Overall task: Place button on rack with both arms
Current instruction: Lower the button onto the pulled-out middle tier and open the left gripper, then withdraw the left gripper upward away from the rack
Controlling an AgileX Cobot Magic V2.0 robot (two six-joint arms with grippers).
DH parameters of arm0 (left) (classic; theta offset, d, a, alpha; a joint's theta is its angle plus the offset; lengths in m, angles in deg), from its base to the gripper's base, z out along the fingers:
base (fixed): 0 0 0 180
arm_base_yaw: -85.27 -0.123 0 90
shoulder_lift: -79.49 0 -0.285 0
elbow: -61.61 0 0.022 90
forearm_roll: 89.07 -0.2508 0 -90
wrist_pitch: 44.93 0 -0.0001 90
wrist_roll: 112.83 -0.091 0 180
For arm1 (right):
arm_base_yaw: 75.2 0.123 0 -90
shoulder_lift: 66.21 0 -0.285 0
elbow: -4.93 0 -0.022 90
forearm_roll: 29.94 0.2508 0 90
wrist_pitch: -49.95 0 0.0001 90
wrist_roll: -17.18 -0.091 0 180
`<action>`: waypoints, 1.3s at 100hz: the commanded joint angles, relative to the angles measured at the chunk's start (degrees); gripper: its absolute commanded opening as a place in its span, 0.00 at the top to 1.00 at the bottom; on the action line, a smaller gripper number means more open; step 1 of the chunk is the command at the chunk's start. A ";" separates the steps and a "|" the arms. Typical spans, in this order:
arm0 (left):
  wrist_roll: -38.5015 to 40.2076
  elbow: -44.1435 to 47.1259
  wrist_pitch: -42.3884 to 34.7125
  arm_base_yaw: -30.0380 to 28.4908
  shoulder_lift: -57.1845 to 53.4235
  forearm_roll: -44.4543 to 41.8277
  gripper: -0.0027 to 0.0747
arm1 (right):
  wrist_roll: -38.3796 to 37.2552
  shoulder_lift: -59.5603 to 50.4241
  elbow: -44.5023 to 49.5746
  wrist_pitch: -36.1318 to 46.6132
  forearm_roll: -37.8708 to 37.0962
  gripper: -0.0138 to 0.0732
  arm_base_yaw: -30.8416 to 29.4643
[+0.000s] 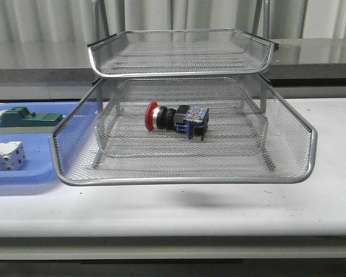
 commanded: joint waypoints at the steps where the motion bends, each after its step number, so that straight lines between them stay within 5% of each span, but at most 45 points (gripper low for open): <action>1: 0.93 5.99 -8.35 -2.43 -7.02 3.75 0.37 | 0.11 0.58 -1.75 3.38 0.09 0.92 -0.33; 37: 0.93 39.06 -36.29 -5.22 -29.78 9.29 0.37 | 0.11 0.58 -1.75 3.38 0.09 0.92 -0.33; 69: 0.93 62.80 -52.81 -5.22 -49.68 13.36 0.42 | 0.11 0.58 -1.75 3.38 0.09 0.92 -0.33; 89: 0.93 67.97 -63.44 -5.22 -55.73 13.88 0.42 | 0.11 0.58 -1.75 3.38 0.09 0.92 -0.33; 130: 0.93 68.07 -65.01 -5.22 -55.78 13.88 0.42 | 0.11 0.58 -1.75 3.38 0.09 0.92 -0.33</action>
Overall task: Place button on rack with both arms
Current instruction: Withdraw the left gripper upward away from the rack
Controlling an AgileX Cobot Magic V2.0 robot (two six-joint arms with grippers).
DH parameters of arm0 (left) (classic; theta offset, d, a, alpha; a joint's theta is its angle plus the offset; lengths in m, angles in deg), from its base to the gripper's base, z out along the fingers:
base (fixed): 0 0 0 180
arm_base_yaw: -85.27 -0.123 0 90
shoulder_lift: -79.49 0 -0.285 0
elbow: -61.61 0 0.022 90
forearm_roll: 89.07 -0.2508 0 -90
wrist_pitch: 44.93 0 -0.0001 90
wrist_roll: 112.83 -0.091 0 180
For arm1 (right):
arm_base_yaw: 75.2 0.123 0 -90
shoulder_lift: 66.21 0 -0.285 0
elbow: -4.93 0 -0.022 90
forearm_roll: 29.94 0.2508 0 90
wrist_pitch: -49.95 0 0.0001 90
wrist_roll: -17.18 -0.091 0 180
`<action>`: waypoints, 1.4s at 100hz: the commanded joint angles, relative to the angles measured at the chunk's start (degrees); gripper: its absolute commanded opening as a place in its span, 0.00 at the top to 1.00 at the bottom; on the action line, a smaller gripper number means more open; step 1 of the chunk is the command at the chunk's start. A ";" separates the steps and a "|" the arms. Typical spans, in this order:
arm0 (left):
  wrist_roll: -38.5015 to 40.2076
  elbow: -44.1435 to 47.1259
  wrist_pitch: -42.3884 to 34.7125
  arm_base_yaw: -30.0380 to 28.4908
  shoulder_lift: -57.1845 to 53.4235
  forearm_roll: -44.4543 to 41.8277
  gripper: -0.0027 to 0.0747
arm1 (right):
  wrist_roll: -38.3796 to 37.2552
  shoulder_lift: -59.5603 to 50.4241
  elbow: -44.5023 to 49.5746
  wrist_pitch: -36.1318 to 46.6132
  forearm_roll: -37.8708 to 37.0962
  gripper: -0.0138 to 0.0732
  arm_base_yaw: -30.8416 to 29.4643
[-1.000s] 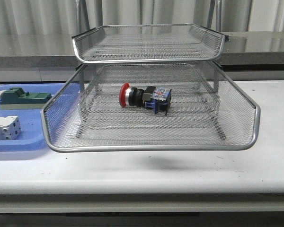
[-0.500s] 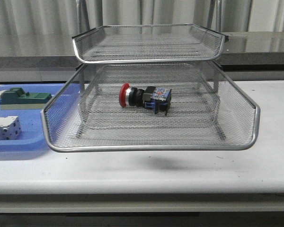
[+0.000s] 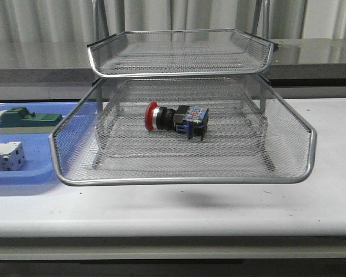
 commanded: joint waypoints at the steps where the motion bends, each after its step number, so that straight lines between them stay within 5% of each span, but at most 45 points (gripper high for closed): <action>1: 0.72 -1.75 -4.46 -0.15 0.36 0.66 0.42 | 0.11 0.58 -1.75 3.38 0.09 0.92 -0.33; 16: 0.72 -1.75 -4.46 -0.15 0.36 0.66 0.54 | 0.11 0.58 -1.75 3.38 0.09 0.92 -0.33; 40: 0.72 -1.75 -4.46 -0.15 0.36 0.66 0.99 | 0.11 0.58 -1.75 3.38 0.09 0.92 -0.33; 76: 0.72 -1.75 -4.46 -0.15 0.36 0.66 0.99 | 0.11 0.58 -1.75 5.70 0.79 0.92 -0.33; 110: 0.72 -1.75 -4.46 -0.15 0.36 0.66 0.99 | 2.29 5.23 -1.75 17.08 13.29 0.92 -0.33; 140: 0.72 -1.75 -4.46 -0.15 0.36 0.66 0.99 | 32.48 23.03 -1.75 11.90 34.45 0.92 -0.16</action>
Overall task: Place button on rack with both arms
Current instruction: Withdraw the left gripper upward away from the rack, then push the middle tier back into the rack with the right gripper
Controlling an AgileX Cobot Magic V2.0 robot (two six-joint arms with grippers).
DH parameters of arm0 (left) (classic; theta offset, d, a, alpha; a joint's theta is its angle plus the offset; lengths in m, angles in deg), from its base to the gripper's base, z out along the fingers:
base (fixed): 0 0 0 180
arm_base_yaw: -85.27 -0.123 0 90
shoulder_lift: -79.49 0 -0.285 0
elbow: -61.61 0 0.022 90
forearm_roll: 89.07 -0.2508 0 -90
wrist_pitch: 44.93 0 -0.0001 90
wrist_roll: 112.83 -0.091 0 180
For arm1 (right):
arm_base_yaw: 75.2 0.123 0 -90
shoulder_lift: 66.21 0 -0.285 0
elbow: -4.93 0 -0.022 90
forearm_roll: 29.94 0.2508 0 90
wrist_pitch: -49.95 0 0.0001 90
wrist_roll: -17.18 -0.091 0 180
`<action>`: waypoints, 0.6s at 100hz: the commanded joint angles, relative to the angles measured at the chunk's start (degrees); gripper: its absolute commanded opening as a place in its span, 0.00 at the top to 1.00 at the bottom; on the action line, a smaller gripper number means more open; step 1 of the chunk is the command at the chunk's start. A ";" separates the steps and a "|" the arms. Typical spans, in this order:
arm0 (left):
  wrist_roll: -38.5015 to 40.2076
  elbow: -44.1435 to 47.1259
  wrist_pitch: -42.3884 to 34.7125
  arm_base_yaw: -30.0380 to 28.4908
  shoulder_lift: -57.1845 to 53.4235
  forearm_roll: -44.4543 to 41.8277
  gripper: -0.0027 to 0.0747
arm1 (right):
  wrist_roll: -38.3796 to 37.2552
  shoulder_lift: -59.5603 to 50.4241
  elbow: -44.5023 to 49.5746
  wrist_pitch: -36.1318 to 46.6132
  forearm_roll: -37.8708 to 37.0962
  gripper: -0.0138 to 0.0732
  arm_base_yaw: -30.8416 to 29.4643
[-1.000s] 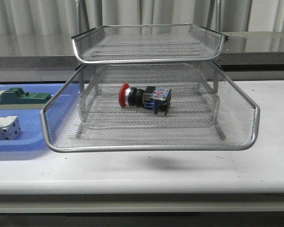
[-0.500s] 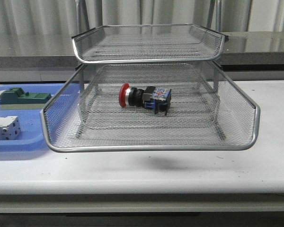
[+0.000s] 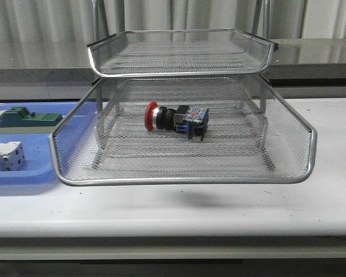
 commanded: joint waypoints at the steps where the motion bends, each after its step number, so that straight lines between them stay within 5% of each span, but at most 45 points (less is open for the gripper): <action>1: 0.68 -1.75 -4.46 -0.15 0.44 0.53 0.99 | 11.67 5.55 -1.75 0.66 9.84 0.92 -0.16; 24: 0.68 -1.75 -4.46 -0.15 0.44 0.53 0.99 | 31.00 16.91 -1.80 -3.52 21.11 0.92 0.77; 60: 0.68 -1.75 -4.46 -0.15 0.44 0.53 0.99 | 41.69 27.26 -1.80 1.50 17.28 0.92 15.59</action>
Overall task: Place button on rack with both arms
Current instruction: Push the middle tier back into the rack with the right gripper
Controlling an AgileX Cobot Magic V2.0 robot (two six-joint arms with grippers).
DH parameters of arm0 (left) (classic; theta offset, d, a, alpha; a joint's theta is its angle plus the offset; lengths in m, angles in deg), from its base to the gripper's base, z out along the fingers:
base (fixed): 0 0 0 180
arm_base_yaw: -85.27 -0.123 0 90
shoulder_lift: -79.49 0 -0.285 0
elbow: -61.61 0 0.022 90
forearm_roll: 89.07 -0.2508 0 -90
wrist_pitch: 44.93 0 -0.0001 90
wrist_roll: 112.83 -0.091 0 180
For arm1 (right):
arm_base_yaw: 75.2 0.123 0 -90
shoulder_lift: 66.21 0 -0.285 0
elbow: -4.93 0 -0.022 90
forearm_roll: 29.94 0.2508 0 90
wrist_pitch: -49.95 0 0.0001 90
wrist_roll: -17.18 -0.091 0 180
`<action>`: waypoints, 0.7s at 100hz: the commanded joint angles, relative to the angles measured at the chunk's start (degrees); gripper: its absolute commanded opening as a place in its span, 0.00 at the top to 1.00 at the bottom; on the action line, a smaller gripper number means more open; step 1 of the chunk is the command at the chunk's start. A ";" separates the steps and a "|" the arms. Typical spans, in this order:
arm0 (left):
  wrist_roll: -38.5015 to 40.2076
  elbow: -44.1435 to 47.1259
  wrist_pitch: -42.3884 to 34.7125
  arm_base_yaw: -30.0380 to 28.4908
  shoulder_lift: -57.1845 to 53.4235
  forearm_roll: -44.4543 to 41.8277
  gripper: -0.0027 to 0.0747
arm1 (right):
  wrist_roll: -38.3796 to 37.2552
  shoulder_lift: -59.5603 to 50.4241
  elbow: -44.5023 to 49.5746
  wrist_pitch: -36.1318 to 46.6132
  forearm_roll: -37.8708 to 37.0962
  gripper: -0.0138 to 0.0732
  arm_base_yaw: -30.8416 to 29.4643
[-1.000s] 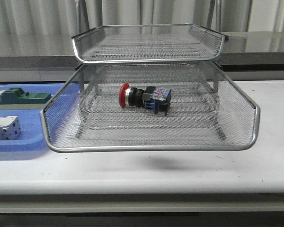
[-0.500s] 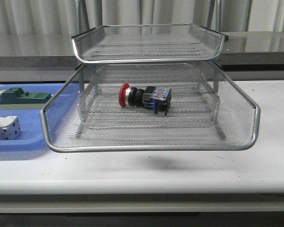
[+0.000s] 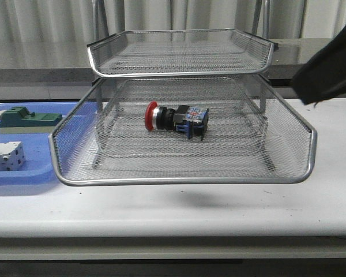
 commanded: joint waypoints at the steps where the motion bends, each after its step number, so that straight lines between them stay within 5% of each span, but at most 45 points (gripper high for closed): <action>1: 0.68 -1.75 -4.08 -0.15 0.44 0.53 0.99 | 1.75 1.43 -1.80 3.38 0.32 0.92 4.45; 31: 0.68 -1.75 -4.08 -0.15 0.44 0.53 0.99 | 1.75 8.83 -1.80 12.65 -6.89 0.92 17.81; 70: 0.68 -1.75 -4.08 -0.15 0.44 0.53 0.99 | 1.75 17.22 -1.80 22.79 -10.17 0.92 24.65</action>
